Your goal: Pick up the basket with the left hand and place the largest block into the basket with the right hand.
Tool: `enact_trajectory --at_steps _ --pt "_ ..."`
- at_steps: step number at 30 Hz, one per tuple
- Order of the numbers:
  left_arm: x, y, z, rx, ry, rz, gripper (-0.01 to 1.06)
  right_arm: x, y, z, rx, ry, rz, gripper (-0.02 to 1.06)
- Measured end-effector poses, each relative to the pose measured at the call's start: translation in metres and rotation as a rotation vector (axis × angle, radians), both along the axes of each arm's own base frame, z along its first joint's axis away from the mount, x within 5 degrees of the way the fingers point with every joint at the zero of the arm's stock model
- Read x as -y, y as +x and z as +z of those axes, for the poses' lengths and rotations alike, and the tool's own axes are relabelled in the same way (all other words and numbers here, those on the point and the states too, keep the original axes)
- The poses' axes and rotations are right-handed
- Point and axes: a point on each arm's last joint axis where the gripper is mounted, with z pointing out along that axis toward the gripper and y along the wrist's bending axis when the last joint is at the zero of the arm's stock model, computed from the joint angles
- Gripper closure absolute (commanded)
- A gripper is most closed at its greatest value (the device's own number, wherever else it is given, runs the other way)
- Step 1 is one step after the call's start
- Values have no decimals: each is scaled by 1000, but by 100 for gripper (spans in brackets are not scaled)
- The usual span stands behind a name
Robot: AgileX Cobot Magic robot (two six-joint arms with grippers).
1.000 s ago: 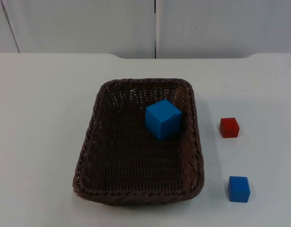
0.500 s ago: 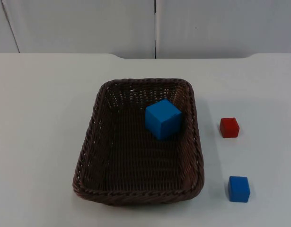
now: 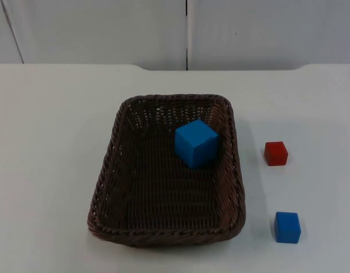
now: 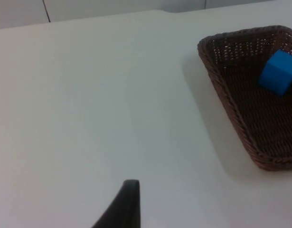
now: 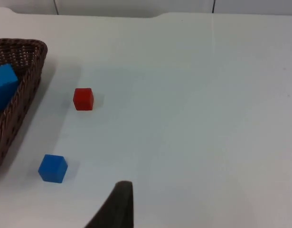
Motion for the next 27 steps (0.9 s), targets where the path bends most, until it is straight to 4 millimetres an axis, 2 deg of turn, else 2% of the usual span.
enact_trajectory --at_steps 8,27 --pt "0 0 0 0 0 10 0 0 0 0 0 0 0 -1" --pt "1 1 0 0 0 227 0 0 0 0 0 1 1 -1"
